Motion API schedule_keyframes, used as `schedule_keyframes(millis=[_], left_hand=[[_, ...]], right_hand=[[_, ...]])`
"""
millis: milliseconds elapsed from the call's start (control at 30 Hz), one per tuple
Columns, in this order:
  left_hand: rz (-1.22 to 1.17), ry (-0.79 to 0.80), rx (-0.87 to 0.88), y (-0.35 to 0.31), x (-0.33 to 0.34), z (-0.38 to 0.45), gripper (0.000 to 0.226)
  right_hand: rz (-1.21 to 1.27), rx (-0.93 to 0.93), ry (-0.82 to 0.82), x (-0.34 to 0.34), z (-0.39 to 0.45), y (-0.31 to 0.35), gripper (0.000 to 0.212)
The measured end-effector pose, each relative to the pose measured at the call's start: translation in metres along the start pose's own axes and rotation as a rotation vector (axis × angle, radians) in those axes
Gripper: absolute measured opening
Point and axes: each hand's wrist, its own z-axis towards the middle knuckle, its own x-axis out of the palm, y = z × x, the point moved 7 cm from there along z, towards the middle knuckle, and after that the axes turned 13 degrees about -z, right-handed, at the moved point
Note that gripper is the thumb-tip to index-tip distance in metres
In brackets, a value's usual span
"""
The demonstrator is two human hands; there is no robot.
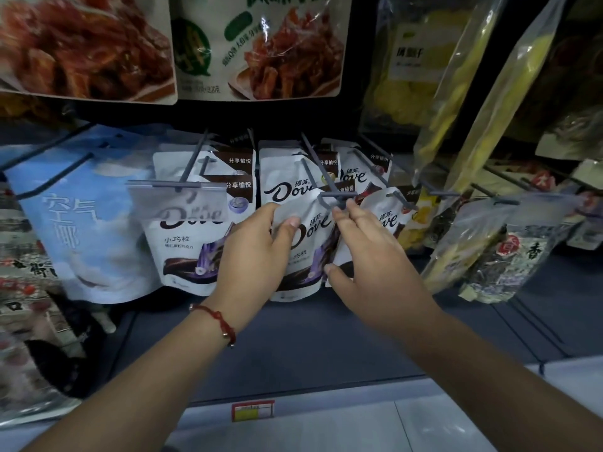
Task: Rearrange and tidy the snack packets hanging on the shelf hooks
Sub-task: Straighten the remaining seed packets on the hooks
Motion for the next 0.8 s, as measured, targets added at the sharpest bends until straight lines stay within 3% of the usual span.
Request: schedule_keyframes(millis=[233,467,700,800], left_hand=[[-0.044,0.031,0.050,-0.008,-0.014,-0.015,0.037],[-0.139,0.055,0.066,-0.025,-0.020,-0.029,0.040],[-0.269,0.085,0.032,-0.026,-0.024,-0.036,0.018],[-0.318,0.094,-0.049,-0.022,-0.032,-0.036,0.013]], right_hand=[[0.048,0.036,-0.043,-0.003,-0.003,0.000,0.082],[0.119,0.046,-0.106,-0.002,0.001,0.010,0.071],[0.413,0.111,-0.145,-0.006,-0.003,0.000,0.048],[0.476,0.112,-0.141,-0.009,-0.003,0.003,0.025]])
